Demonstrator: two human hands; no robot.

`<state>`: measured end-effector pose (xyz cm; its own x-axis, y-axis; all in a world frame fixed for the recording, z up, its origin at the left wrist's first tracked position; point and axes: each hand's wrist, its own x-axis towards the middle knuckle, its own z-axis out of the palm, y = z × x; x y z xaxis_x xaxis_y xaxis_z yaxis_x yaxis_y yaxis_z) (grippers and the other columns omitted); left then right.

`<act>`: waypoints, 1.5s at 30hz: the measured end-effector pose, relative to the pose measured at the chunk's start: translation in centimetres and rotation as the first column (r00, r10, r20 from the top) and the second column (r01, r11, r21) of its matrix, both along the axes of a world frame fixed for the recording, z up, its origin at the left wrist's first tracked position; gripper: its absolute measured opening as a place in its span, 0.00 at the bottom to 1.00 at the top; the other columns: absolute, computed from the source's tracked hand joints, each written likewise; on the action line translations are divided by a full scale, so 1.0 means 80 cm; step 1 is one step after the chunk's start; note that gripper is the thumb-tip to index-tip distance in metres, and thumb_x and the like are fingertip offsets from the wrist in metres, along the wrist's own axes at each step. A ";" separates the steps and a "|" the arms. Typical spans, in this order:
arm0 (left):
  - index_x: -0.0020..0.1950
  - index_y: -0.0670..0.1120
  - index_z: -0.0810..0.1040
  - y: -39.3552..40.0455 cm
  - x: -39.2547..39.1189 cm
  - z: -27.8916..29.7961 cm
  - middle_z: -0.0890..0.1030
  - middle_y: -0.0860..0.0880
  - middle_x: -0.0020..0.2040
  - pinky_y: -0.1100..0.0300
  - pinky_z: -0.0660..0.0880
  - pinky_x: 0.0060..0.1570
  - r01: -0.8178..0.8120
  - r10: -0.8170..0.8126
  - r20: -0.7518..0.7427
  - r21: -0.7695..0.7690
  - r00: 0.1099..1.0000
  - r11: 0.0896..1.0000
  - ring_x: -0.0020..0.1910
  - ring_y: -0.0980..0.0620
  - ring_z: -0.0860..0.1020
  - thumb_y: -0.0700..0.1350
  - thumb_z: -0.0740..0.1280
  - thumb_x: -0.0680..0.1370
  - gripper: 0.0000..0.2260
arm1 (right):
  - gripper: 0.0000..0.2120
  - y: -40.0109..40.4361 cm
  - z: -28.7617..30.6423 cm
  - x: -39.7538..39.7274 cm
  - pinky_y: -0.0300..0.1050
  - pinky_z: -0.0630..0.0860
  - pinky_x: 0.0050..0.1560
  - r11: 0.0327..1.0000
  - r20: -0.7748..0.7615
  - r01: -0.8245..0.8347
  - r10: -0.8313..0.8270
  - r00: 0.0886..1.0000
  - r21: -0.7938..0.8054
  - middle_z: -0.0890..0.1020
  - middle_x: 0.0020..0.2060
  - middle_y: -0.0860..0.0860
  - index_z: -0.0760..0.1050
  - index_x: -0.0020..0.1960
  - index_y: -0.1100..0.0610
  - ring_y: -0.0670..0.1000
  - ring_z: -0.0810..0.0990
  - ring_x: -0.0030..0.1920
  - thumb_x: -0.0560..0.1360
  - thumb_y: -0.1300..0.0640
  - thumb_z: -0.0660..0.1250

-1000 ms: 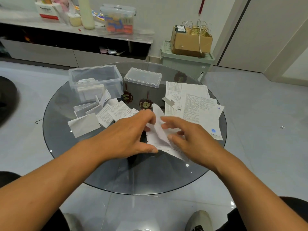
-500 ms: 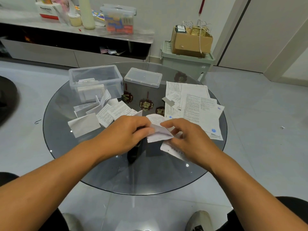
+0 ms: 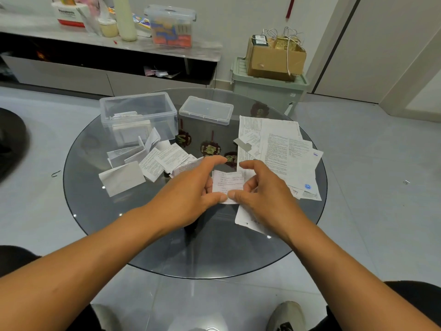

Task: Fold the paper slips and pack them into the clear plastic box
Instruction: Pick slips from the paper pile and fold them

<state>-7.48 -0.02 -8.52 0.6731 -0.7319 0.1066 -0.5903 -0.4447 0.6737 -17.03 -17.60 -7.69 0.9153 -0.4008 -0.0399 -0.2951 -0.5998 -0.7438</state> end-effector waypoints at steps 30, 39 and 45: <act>0.63 0.60 0.74 0.008 0.019 0.003 0.78 0.56 0.41 0.57 0.74 0.43 -0.002 -0.005 0.135 0.049 0.991 0.999 0.41 0.58 0.77 0.53 0.69 0.80 0.13 | 0.04 -0.018 0.005 0.017 0.43 0.71 0.39 0.990 -0.047 -0.129 0.132 0.990 0.060 0.80 0.33 0.44 0.83 0.49 0.47 0.42 0.76 0.33 0.77 0.47 0.74; 0.55 0.55 0.83 -0.002 0.020 0.010 0.76 0.52 0.44 0.55 0.70 0.36 0.066 -0.088 0.113 0.185 0.990 0.980 0.40 0.54 0.76 0.55 0.72 0.77 0.09 | 0.14 -0.009 0.014 0.030 0.44 0.73 0.42 0.980 -0.211 -0.169 0.145 0.967 -0.103 0.80 0.44 0.45 0.80 0.51 0.48 0.47 0.79 0.44 0.69 0.46 0.80; 0.57 0.58 0.73 0.002 0.012 0.004 0.75 0.57 0.49 0.57 0.72 0.43 0.017 -0.026 0.084 0.107 0.996 0.994 0.46 0.58 0.74 0.56 0.72 0.77 0.12 | 0.12 -0.001 0.021 0.026 0.45 0.72 0.40 0.963 -0.132 -0.245 0.230 0.964 -0.112 0.80 0.41 0.44 0.76 0.46 0.49 0.46 0.78 0.41 0.72 0.53 0.79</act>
<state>-6.54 0.14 -8.23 0.6488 -0.7563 0.0841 -0.6537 -0.4974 0.5703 -14.97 -17.69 -6.01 0.9766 -0.1815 -0.1149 -0.2131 -0.7498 -0.6264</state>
